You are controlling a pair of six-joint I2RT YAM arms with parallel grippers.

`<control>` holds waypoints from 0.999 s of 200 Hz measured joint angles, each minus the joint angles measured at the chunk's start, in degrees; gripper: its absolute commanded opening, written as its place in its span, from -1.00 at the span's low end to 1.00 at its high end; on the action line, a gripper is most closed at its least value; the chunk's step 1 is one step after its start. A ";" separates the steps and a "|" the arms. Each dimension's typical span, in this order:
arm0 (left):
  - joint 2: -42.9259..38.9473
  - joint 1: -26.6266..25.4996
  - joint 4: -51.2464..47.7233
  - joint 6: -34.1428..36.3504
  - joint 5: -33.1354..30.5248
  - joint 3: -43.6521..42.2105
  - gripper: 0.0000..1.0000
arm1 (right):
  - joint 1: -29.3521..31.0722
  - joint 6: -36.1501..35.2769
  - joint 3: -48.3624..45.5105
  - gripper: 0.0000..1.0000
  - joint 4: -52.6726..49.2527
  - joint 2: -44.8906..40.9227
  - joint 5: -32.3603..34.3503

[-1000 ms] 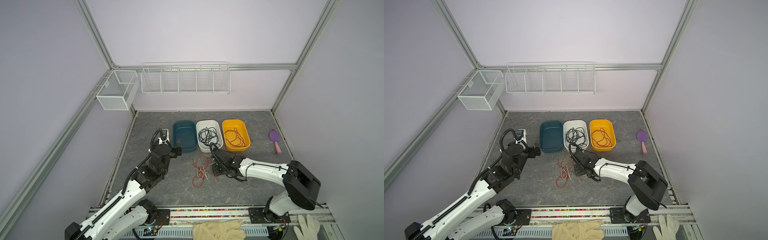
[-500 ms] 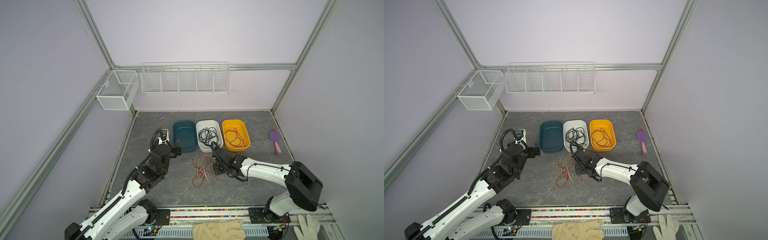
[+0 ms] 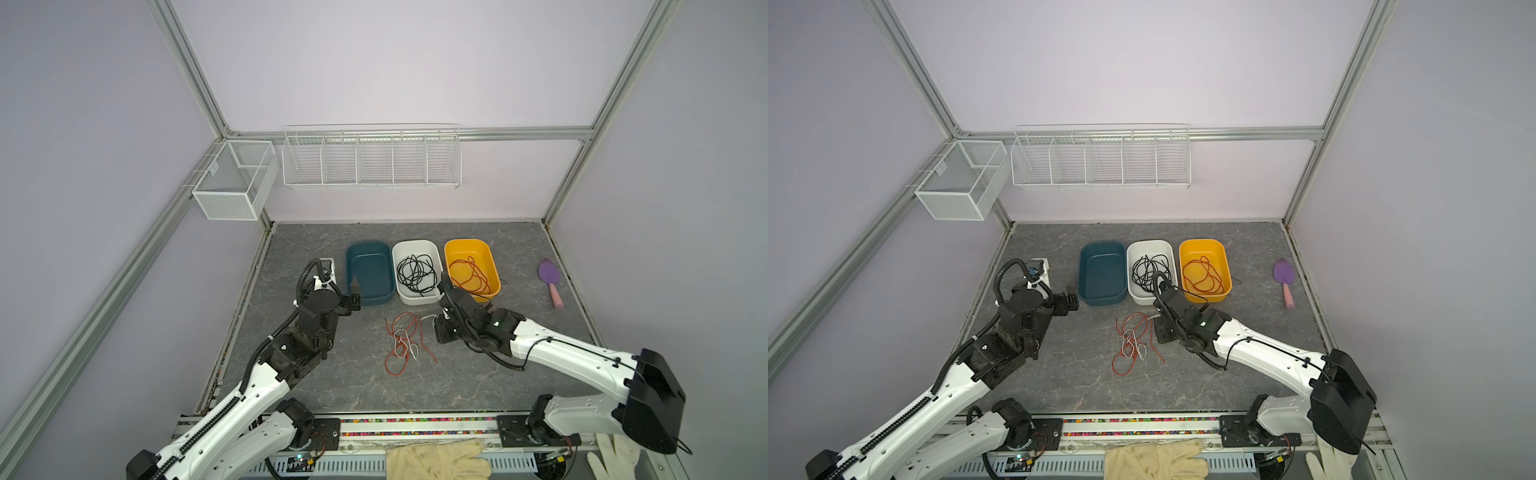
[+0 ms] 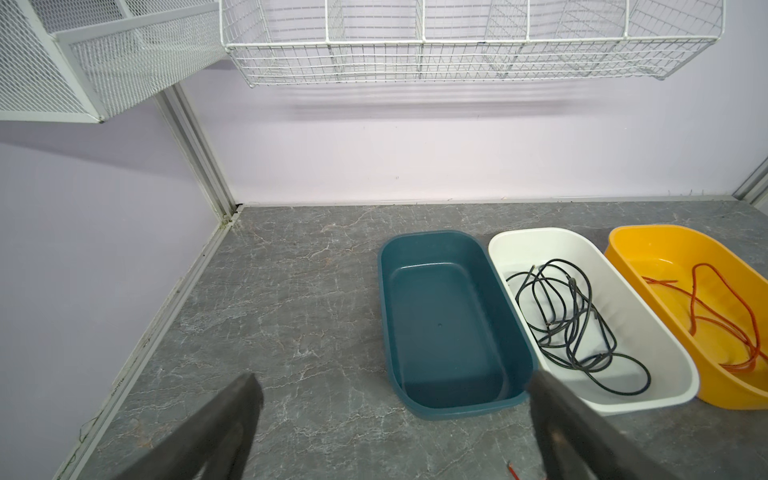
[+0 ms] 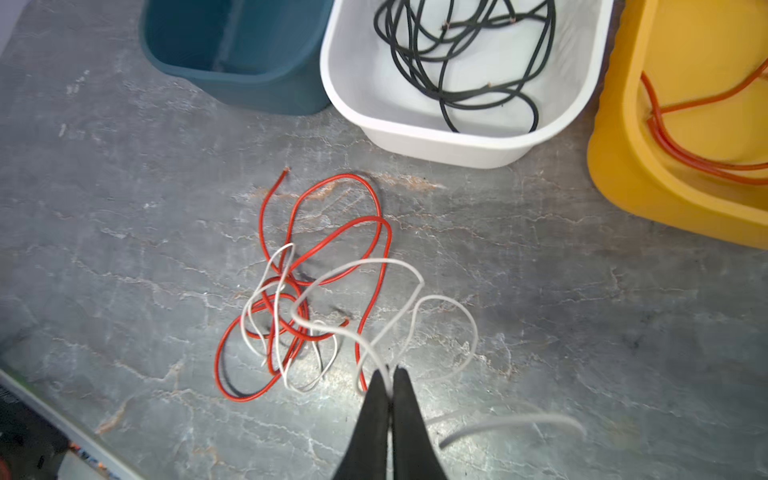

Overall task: Untangle the cables
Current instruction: 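Grasp the white wire and lift it with the right gripper, then carry the white wire over the teal tub and open the right gripper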

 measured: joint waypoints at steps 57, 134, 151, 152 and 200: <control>-2.97 0.70 -0.11 0.17 -5.86 0.42 0.99 | 0.00 -2.64 11.13 -0.87 -4.28 -1.05 -2.86; -6.84 1.46 1.25 -0.02 -11.23 0.42 0.99 | -0.07 -6.27 33.59 -0.87 -6.84 18.38 -10.25; -6.91 1.51 1.25 -0.07 -11.47 0.42 0.99 | -0.28 -6.69 38.95 -0.87 -7.19 23.71 -11.69; -6.91 1.51 1.25 -0.07 -11.47 0.42 0.99 | -0.28 -6.73 39.39 -0.87 -7.17 24.17 -11.80; -6.88 1.51 1.18 -0.24 -11.63 0.42 0.99 | -1.70 -7.56 54.05 -0.87 -8.46 38.99 -15.65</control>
